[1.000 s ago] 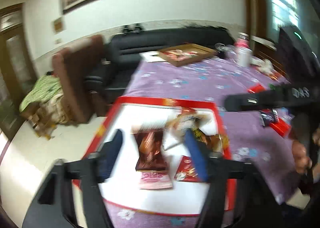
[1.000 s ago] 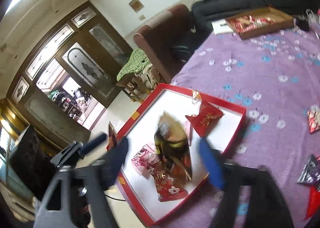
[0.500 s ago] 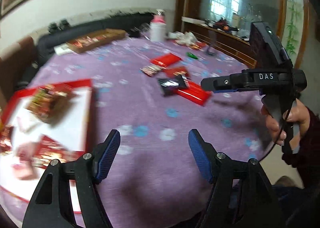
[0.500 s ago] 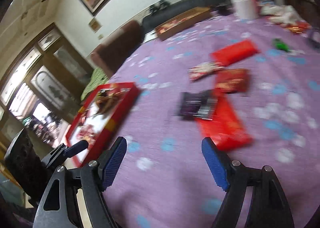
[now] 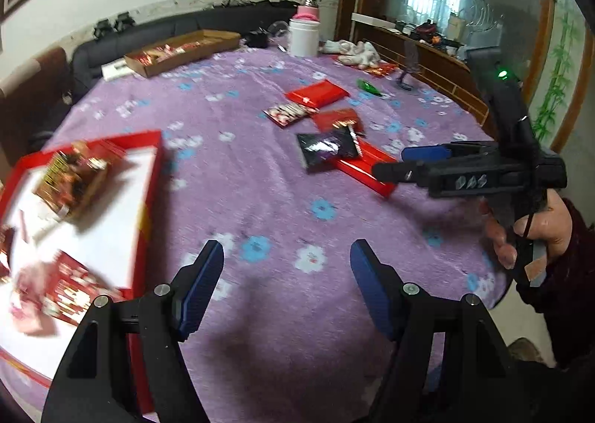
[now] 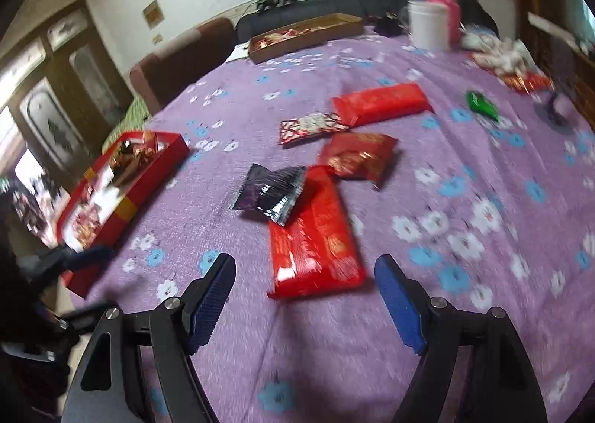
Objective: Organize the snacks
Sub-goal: 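Grasp the dark purple packet with the left gripper while right grasps the large red packet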
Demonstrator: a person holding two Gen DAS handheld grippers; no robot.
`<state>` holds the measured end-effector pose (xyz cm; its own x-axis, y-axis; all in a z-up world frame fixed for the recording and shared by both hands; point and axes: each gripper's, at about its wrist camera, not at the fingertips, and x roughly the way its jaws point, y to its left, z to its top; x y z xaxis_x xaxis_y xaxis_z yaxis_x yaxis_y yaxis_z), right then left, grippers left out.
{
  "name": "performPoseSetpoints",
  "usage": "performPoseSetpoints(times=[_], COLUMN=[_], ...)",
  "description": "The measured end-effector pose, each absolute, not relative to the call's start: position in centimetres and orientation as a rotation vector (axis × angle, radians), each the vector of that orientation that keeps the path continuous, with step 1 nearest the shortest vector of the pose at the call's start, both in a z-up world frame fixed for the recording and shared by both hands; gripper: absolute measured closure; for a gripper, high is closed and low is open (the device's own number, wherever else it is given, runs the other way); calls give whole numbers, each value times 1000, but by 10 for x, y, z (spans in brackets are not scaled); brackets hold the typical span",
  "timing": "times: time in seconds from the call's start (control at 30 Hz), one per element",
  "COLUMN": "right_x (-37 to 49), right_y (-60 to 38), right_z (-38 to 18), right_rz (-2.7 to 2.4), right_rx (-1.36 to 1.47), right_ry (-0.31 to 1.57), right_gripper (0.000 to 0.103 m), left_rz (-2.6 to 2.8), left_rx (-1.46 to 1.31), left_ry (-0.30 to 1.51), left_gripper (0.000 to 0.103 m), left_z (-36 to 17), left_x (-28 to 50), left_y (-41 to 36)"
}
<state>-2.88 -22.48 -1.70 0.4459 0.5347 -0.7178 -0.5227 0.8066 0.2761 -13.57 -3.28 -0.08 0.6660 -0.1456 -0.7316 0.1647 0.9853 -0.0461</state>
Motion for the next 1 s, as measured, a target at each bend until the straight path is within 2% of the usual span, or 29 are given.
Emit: performPoseSetpoints(times=[0.17, 0.23, 0.27, 0.33, 0.6, 0.83, 0.87, 0.9, 1.0], right_x=[-15, -14, -13, -13, -58, -55, -55, -56, -60], right_y=[-196, -194, -196, -204, -273, -333, -331, -328, -321], right_z=[-31, -31, -31, -30, -33, -42, -42, -42, -44], right_rz=[599, 563, 566, 579, 660, 493, 488, 481, 483], right_rx=[-108, -145, -146, -130, -93, 29, 15, -8, -45], right_ry=[917, 903, 902, 920, 959, 963, 957, 949, 919], right_gripper=[25, 38, 49, 53, 54, 51, 51, 49, 40], left_rz=[-140, -134, -137, -149, -216, -363, -378, -396, -395], left_rx=[62, 63, 58, 46, 113, 214, 230, 245, 222], left_ry=[816, 810, 809, 814, 801, 756, 747, 745, 814], left_gripper=[33, 33, 33, 33, 33, 33, 31, 22, 20], left_z=[10, 14, 15, 16, 18, 20, 19, 18, 9], left_x=[-134, -135, -136, -137, -125, -86, -80, -73, -47], left_y=[-24, -21, -21, -22, -46, -91, -97, -102, -106])
